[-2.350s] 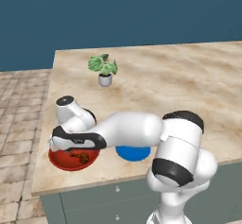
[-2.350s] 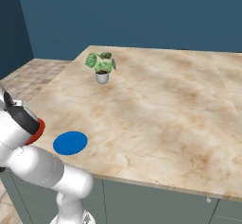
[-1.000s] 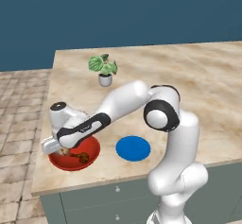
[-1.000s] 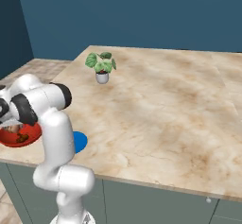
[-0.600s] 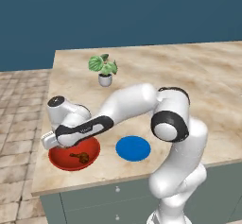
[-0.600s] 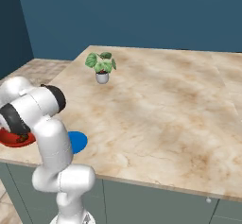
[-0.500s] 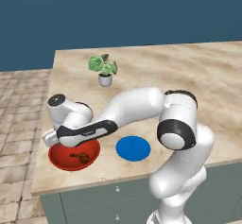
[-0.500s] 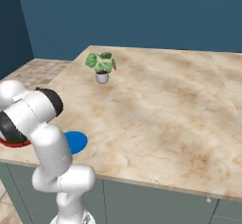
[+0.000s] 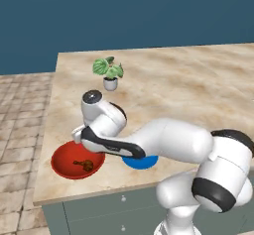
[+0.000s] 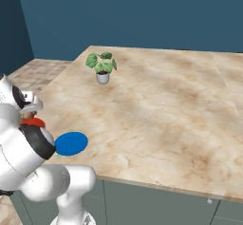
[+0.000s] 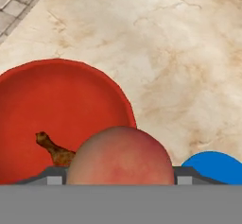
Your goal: Remove the peach from the bowl and place it on the small plate. Then place the bowl with only the chicken drumstick in the microwave, close the door, and press the start button to microwave the chicken drumstick.
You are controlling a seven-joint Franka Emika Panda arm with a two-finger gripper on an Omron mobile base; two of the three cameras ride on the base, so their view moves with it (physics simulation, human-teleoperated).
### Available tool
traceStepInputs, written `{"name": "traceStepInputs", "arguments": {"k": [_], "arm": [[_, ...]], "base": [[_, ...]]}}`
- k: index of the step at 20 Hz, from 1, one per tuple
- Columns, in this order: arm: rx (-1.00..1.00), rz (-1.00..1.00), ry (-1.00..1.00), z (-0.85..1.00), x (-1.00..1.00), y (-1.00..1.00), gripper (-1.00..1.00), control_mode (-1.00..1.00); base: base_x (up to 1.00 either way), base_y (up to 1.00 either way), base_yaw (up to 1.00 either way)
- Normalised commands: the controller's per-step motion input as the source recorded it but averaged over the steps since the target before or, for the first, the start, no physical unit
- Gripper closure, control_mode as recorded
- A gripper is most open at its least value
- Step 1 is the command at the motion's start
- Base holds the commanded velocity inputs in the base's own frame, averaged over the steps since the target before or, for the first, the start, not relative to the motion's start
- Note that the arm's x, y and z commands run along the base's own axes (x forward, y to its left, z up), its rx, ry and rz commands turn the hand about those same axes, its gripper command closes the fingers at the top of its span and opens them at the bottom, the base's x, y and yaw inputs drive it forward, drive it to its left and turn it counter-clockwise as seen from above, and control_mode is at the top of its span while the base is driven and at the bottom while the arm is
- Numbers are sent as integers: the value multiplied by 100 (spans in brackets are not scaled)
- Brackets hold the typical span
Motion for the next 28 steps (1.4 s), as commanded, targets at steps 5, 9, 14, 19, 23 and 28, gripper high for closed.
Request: {"name": "traceStepInputs", "arguments": {"k": [5,9,14,19,23,28], "arm": [[11,-5,5,3,0,-100,100,-100],[16,-9,13,-3,0,-100,100,-100],[13,-9,22,-53,0,-87,100,-100],[-2,-7,38,-77,2,-28,100,-100],[-1,-3,28,-57,28,0,100,-100],[0,0,5,-12,6,-4,100,-100]], "base": [[0,0,0],[0,0,0],[0,0,0],[0,0,0],[0,0,0],[0,0,0]]}}
